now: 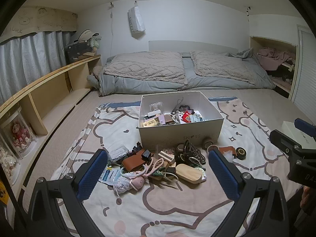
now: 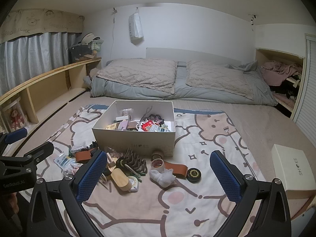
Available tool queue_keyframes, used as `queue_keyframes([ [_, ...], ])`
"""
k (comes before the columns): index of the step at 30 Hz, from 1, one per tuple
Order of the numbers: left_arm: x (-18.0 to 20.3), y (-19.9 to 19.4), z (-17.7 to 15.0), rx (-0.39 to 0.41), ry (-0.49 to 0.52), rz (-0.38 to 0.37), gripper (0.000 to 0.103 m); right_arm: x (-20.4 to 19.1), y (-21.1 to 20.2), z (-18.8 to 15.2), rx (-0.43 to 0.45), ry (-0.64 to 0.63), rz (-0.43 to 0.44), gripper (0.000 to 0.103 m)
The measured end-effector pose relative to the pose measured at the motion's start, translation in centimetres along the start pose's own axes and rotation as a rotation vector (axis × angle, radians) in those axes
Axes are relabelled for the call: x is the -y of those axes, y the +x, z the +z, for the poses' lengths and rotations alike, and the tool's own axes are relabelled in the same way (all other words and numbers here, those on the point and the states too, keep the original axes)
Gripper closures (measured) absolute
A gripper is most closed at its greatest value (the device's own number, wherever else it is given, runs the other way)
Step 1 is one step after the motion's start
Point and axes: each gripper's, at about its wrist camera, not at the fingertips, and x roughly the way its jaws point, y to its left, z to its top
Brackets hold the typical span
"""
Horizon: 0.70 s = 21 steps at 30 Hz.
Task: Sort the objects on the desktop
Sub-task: 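Move both tools toward the pile of items beside the white box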
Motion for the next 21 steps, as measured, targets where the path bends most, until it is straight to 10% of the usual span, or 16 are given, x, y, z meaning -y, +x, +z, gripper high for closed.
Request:
queue_keyframes([
  [21,-0.8,-2.5,0.0,0.049,0.001,-0.002,0.000,-0.3,-2.5,0.0,0.083,-0.041,0.020,0.000],
])
